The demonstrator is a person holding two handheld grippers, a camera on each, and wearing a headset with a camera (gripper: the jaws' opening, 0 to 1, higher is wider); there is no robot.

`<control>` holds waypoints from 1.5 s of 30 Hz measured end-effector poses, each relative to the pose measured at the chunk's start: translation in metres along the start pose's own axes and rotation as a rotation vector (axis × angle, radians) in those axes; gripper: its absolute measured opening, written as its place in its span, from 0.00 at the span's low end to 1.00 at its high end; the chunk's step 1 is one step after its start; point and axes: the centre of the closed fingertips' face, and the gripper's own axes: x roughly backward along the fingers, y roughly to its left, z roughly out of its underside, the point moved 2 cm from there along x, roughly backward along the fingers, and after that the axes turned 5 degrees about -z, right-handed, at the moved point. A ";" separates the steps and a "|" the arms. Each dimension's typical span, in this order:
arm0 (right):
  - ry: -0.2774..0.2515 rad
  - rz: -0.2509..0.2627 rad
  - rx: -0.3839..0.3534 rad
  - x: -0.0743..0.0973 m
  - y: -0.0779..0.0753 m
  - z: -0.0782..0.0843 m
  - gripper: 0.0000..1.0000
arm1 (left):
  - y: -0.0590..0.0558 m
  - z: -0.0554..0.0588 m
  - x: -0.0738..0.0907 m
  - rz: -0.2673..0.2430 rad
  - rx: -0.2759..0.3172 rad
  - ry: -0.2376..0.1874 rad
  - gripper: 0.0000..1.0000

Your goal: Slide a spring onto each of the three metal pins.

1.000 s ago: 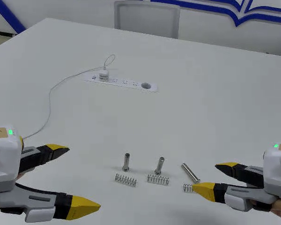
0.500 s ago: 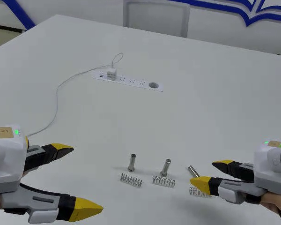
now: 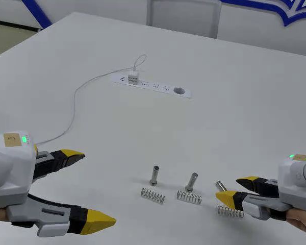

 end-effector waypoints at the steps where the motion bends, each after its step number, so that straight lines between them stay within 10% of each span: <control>1: 0.000 0.003 -0.006 -0.001 -0.001 0.000 0.43 | 0.000 0.001 0.000 -0.002 0.001 0.002 0.94; 45: 0.143 0.090 0.030 -0.033 -0.013 0.009 0.17 | 0.008 0.008 0.004 -0.033 0.026 0.001 0.90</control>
